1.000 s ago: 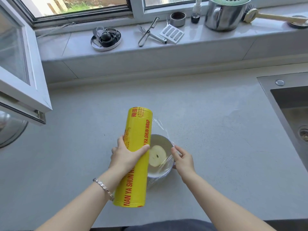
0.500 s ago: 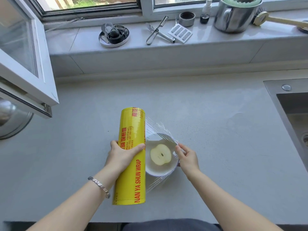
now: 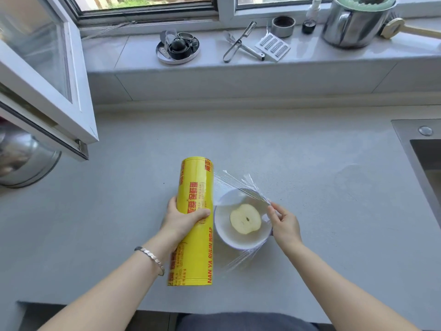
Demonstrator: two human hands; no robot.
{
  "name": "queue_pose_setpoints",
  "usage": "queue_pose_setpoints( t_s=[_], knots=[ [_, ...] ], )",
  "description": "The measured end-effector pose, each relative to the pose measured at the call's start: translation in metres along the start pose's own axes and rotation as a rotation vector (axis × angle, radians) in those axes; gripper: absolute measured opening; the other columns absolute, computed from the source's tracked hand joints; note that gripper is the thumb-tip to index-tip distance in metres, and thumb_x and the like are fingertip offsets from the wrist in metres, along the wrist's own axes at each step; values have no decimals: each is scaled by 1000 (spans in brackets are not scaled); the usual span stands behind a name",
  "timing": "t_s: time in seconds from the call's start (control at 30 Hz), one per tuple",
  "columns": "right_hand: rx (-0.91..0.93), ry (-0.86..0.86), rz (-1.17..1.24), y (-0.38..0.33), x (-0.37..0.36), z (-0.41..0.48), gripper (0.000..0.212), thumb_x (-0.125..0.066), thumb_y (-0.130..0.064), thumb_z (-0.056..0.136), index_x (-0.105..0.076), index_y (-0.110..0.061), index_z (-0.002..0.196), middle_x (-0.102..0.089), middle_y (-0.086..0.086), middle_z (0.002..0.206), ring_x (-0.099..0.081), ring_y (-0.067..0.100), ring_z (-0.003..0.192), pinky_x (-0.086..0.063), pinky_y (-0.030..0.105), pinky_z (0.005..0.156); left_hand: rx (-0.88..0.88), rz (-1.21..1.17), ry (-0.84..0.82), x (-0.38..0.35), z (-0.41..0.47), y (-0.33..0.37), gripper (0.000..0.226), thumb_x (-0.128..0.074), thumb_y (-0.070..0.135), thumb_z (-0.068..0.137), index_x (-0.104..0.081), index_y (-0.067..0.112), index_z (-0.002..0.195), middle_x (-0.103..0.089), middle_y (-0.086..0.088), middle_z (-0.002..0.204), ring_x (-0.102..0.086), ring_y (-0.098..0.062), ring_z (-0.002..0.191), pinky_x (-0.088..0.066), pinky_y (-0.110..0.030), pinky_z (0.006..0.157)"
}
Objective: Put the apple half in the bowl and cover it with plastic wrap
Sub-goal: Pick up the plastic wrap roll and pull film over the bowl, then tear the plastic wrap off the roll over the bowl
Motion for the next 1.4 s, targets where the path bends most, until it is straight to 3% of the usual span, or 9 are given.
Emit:
queue_pose_setpoints(
  t_s=[0.2, 0.37, 0.5, 0.6, 0.73, 0.9, 1.07, 1.23, 1.4],
  knots=[
    [15, 14, -54, 1, 18, 2, 34, -49, -22, 92, -56, -11, 124, -48, -2, 55, -45, 14, 53, -53, 41, 67, -26, 518, 216, 3, 2, -8, 109, -74, 58, 60, -9, 34, 144, -46, -18, 131, -48, -39, 117, -43, -46, 96],
    [35, 32, -73, 3, 23, 8, 35, -50, -24, 91, -57, -12, 124, -60, -2, 84, -52, 13, 78, -52, 47, 89, -59, 580, 263, -12, -2, -8, 111, -70, 58, 66, -1, 29, 146, -40, -23, 129, -43, -40, 116, -41, -45, 95],
    [33, 58, -117, 0, 32, 14, 33, -51, -22, 91, -59, -11, 121, -68, 8, 101, -54, 15, 76, -49, 44, 87, -20, 635, 205, -21, -3, -14, 114, -60, 68, 68, 11, 27, 146, -33, -23, 130, -47, -41, 112, -43, -44, 93],
    [26, 46, -183, -8, 37, 12, 33, -49, -21, 92, -57, -11, 122, -67, 11, 104, -56, 16, 79, -44, 32, 82, -177, 815, 213, -22, -2, -10, 101, -48, 69, 76, 15, 31, 145, -11, -22, 147, -36, -42, 127, -39, -46, 99],
    [74, 111, -465, -37, 30, 15, 46, -44, -9, 90, -37, -7, 136, -45, 18, 137, -37, 30, 130, -27, 35, 107, -551, 1043, 81, -23, 18, 9, 77, -42, 59, 82, -6, 37, 146, 12, -3, 158, 10, -25, 146, -7, -44, 116],
    [476, -169, -728, -101, -30, 41, 42, -46, -9, 89, -44, -2, 130, -47, 15, 137, -37, 27, 131, -20, 26, 108, -707, 1117, 9, -36, 46, 54, 41, -50, 31, 84, -45, 19, 123, -13, 3, 158, 0, -17, 147, -2, -36, 117],
    [293, -482, -1019, -106, -94, 79, 46, -32, -24, 96, -29, -8, 139, -45, 17, 140, -39, 30, 131, -28, 39, 110, -603, 1102, 25, -45, 70, 73, 51, -46, 22, 84, -35, 18, 134, -37, -2, 142, -24, -23, 137, -5, -41, 117],
    [162, -576, -958, -97, -100, 88, 34, -34, -25, 95, -62, -7, 99, -64, 19, 114, -57, 32, 106, -40, 34, 80, -538, 1122, -72, -45, 82, 80, 38, -39, 27, 89, -52, 30, 124, -40, 5, 138, -22, -24, 134, -2, -54, 111],
    [273, -514, -849, -96, -94, 77, 34, -36, -27, 95, -60, -5, 86, -66, 16, 91, -56, 33, 89, -33, 30, 66, -592, 1151, -49, -41, 85, 74, 30, -32, 39, 97, -59, 30, 107, -43, 8, 132, -25, -23, 131, -9, -57, 109]
  ],
)
Point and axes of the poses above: each hand's wrist, its own z-axis towards the middle knuckle, its own x-axis out of the back of the hand, y = z × x, the point moved 2 cm from there along z, towards the middle knuckle
